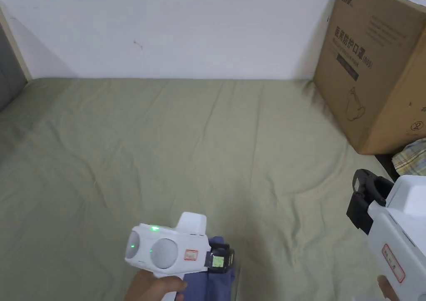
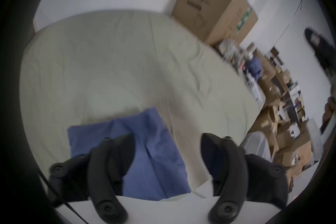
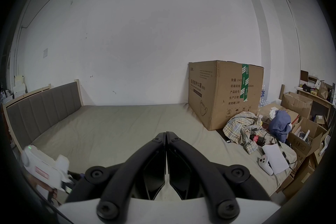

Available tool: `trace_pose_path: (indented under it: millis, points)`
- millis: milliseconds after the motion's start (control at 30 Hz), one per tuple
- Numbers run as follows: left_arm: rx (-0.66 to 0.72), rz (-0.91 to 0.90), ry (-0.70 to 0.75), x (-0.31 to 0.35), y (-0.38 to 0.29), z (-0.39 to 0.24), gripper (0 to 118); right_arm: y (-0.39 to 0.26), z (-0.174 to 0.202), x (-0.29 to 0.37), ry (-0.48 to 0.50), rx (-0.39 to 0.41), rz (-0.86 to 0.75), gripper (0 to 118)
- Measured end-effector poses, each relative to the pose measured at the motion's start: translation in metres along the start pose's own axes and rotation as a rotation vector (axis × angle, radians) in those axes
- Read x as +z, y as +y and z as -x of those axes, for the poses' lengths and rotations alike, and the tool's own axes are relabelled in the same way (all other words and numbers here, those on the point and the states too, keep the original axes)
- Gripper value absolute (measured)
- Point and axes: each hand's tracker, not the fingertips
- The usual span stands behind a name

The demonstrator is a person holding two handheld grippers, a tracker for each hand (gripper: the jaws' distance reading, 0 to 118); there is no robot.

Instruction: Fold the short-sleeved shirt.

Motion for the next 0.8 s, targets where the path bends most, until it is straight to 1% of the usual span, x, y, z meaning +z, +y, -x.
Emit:
trace_pose_path:
  millis: [33, 67, 167, 300, 333, 400, 433, 467, 500, 567, 667, 733, 767, 800]
  points:
    - [0.003, -0.047, 0.002, 0.011, 0.001, 0.003, 94, 0.001, 0.001, 0.001, 0.001, 0.001, -0.002, 0]
    - [0.009, -0.091, 0.012, 0.023, 0.003, 0.006, 95, 0.002, 0.002, 0.001, 0.001, 0.003, -0.003, 0]
    - [0.008, -0.219, 0.081, 0.045, 0.001, 0.02, 95, 0.003, 0.004, 0.003, 0.005, 0.004, -0.007, 0]
    - [-0.015, -0.316, 0.227, 0.05, -0.008, 0.04, 92, 0.005, 0.008, 0.003, 0.015, 0.007, -0.007, 0]
    - [-0.01, -0.35, 0.245, 0.048, -0.012, 0.045, 91, 0.004, 0.009, 0.004, 0.016, 0.008, -0.008, 0]
    - [0.013, -0.377, 0.256, 0.044, -0.02, 0.054, 69, 0.004, 0.01, 0.004, 0.021, 0.009, -0.006, 0]
    - [0.02, -0.385, 0.25, 0.041, -0.024, 0.058, 51, 0.004, 0.01, 0.004, 0.021, 0.01, -0.005, 0]
    - [0.031, -0.387, 0.247, 0.036, -0.027, 0.062, 25, 0.004, 0.011, 0.003, 0.022, 0.011, -0.003, 0]
    - [0.054, -0.393, 0.233, 0.032, -0.03, 0.066, 10, 0.004, 0.011, 0.003, 0.023, 0.01, -0.001, 0]
    - [0.068, -0.38, 0.232, 0.025, -0.036, 0.067, 1, 0.004, 0.011, 0.003, 0.023, 0.01, 0.001, 0]
    - [0.034, -0.353, 0.231, 0.012, -0.045, 0.061, 0, 0.002, 0.009, 0.003, 0.019, 0.016, 0.007, 0]
    - [-0.005, -0.322, 0.188, 0.001, -0.05, 0.049, 0, 0.001, 0.008, 0.002, 0.017, 0.015, 0.01, 0]
    - [-0.063, -0.272, 0.195, -0.008, -0.053, 0.041, 0, 0.0, 0.007, 0.001, 0.015, 0.015, 0.012, 0]
    - [-0.097, -0.262, 0.187, -0.014, -0.057, 0.034, 0, 0.0, 0.006, 0.001, 0.012, 0.015, 0.016, 0]
